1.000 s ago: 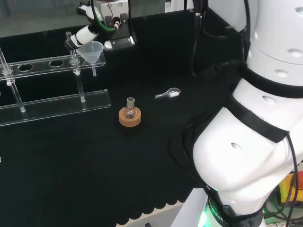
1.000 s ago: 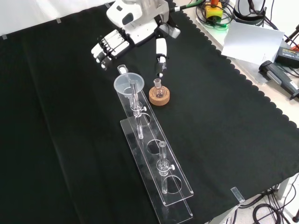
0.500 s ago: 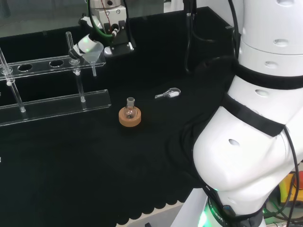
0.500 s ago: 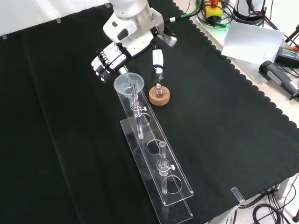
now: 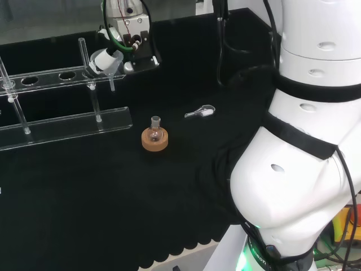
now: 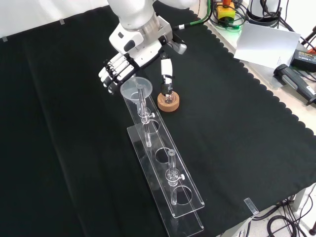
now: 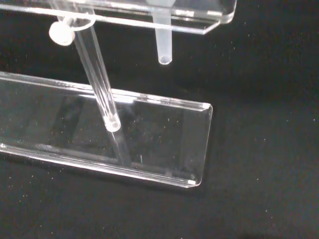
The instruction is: Pick up the funnel from the transparent funnel stand.
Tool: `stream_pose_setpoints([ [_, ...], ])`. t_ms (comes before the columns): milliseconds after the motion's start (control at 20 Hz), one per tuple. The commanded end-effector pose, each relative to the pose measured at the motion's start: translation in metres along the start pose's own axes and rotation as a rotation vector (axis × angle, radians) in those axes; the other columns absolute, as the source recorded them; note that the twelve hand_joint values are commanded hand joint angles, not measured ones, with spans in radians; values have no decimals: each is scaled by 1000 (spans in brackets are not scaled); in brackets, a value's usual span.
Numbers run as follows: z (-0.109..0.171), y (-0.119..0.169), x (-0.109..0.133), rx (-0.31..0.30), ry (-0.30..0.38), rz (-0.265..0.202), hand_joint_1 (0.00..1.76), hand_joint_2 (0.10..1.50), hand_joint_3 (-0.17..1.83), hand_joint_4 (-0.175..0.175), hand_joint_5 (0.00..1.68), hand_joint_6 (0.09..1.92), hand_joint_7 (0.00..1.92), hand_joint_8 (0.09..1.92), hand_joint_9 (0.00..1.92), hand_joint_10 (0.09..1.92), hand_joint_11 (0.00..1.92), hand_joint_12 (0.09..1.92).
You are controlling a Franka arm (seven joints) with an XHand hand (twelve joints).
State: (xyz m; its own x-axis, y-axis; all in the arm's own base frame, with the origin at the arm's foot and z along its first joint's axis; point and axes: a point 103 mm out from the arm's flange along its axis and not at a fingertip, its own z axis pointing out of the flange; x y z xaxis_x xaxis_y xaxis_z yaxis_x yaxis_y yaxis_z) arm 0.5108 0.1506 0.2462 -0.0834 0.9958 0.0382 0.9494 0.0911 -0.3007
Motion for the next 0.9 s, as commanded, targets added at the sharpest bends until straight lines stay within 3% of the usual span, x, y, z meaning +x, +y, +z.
stream_pose_setpoints([
  [50,2,1,2,5,-3,-2,459,663,68,-11,0,87,0,87,0,87,0,87],
  [450,3,4,1,-12,1,11,447,667,64,-44,0,87,14,87,0,87,0,87],
  [900,6,6,-8,-5,-2,19,440,671,60,-55,0,87,106,87,0,87,0,87],
])
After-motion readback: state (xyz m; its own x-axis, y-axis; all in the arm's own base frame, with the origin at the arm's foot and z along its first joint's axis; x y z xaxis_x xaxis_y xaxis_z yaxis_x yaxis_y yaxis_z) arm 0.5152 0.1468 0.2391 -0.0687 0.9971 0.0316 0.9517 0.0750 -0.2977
